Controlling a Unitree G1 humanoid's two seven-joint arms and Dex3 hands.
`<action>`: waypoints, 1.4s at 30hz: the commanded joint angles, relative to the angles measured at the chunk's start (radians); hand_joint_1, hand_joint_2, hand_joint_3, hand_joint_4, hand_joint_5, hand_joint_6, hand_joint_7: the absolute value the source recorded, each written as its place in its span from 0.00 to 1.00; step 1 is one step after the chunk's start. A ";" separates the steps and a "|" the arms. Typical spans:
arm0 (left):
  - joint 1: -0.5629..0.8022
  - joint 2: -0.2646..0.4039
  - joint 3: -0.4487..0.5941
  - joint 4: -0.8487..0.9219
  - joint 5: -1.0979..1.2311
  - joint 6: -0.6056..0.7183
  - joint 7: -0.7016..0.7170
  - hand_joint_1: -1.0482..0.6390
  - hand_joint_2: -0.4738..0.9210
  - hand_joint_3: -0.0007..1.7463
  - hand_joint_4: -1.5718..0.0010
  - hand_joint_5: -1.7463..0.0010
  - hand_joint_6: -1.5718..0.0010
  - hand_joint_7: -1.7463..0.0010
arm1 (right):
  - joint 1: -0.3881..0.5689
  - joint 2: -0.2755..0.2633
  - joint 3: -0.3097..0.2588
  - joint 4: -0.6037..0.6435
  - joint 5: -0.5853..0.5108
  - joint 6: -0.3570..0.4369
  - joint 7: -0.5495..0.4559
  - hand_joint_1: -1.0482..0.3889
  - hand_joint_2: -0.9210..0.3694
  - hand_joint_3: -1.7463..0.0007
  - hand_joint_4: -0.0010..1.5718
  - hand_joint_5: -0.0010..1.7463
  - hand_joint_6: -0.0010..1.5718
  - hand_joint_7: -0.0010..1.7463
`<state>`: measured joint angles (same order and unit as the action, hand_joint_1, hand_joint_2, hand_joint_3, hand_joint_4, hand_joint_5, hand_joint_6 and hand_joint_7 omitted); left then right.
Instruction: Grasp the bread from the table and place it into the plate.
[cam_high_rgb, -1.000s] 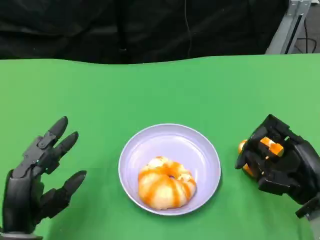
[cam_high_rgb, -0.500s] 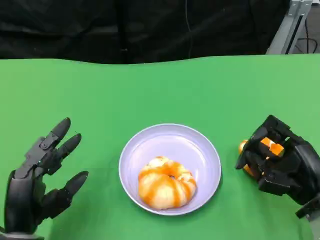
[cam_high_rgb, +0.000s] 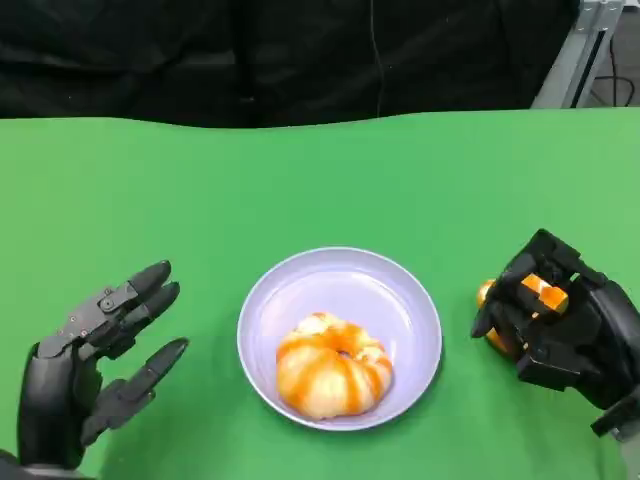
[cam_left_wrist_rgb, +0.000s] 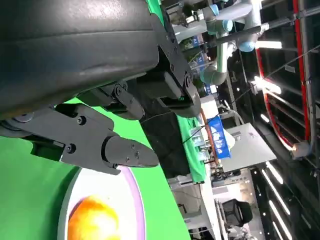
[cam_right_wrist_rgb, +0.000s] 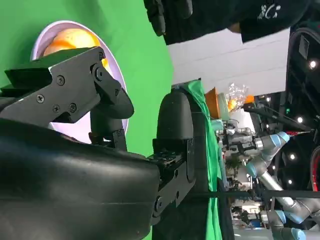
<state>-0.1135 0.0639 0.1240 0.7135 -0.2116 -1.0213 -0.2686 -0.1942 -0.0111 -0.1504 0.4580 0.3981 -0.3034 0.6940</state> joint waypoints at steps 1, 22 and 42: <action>-0.002 0.004 0.017 -0.004 -0.017 0.007 -0.010 0.58 1.00 0.10 0.55 0.99 0.52 0.98 | -0.015 -0.017 -0.012 0.002 0.010 0.001 -0.003 0.81 0.20 0.37 0.28 1.00 0.23 0.91; 0.026 0.015 0.011 -0.106 0.029 0.114 -0.012 0.59 1.00 0.19 0.29 0.89 0.24 0.84 | -0.016 -0.018 -0.012 0.006 0.002 -0.008 -0.008 0.81 0.19 0.37 0.28 1.00 0.23 0.91; 0.034 0.005 0.006 -0.138 -0.031 0.134 -0.068 0.59 1.00 0.22 0.47 0.48 0.32 0.71 | -0.015 -0.018 -0.012 -0.001 0.010 0.003 -0.005 0.82 0.18 0.37 0.28 1.00 0.23 0.91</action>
<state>-0.0889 0.0618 0.1228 0.5895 -0.2165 -0.8936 -0.3188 -0.1973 -0.0129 -0.1506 0.4602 0.3973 -0.3032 0.6912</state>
